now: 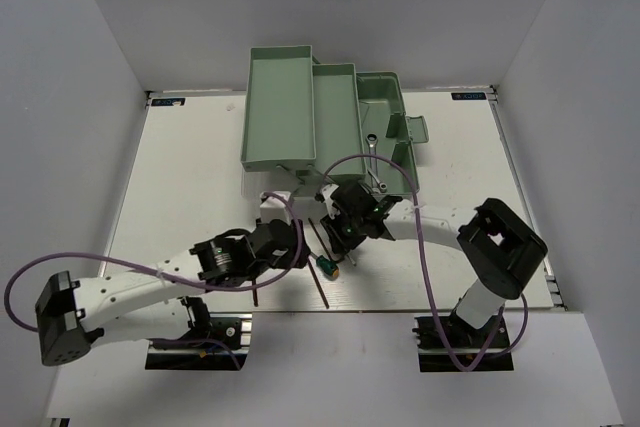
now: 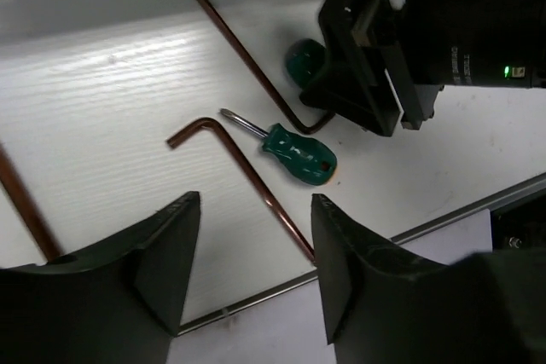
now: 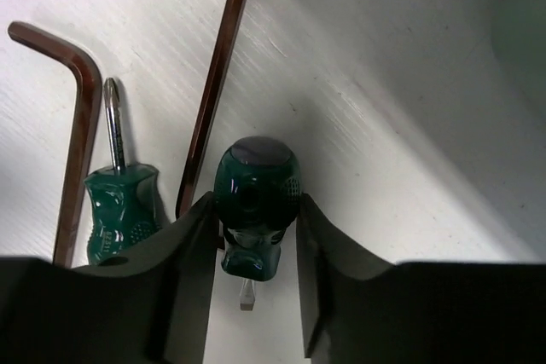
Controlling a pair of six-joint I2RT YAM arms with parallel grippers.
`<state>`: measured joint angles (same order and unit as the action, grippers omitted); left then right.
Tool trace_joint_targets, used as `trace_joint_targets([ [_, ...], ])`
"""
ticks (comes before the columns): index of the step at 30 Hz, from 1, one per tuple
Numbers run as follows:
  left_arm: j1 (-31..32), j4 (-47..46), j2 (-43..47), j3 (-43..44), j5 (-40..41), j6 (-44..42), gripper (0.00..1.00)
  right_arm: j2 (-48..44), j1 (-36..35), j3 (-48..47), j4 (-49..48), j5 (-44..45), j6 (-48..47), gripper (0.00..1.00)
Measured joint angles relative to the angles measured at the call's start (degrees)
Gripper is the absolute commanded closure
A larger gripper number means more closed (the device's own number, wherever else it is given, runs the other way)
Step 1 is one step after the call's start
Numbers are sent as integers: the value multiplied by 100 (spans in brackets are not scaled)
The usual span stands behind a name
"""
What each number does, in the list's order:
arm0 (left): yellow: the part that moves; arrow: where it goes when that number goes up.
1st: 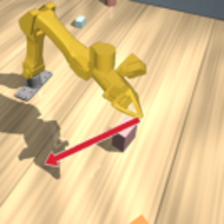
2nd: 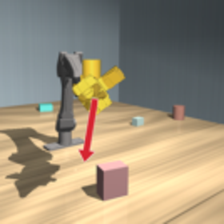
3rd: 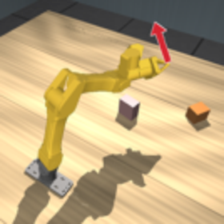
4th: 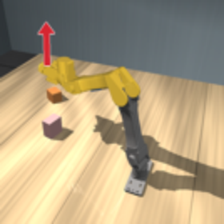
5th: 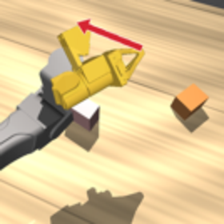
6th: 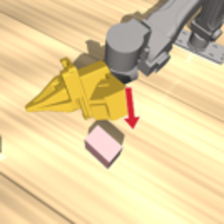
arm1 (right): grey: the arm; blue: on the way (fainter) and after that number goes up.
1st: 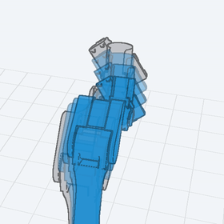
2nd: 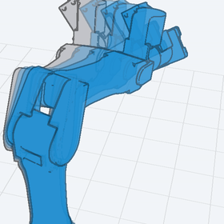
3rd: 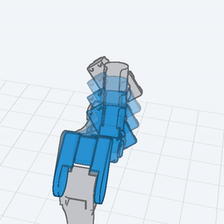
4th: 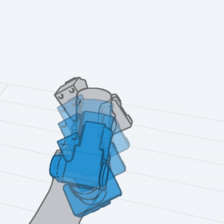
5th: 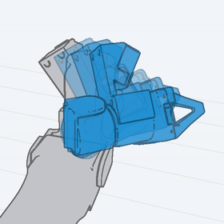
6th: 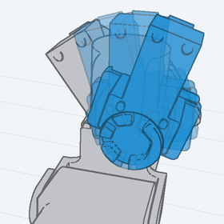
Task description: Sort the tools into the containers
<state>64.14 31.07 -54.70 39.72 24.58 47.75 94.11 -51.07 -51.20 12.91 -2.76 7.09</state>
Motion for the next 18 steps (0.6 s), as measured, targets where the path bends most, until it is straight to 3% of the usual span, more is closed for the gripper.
trace_joint_targets([
  [2,107,-221,-339,0,-79,-15,42,0,-13,26,-66,31,11,86],
  [6,348,-538,-925,0,-149,42,45,-195,-24,210,-85,142,-72,99],
  [9,507,-675,-1134,0,-142,146,39,-640,-15,404,221,146,-251,100],
  [13,704,-774,-1440,35,-129,299,39,-1335,9,223,1032,-299,-774,100],
  [18,927,-570,-2035,417,-59,699,47,-1727,9,-699,2002,-750,-1512,100],
])
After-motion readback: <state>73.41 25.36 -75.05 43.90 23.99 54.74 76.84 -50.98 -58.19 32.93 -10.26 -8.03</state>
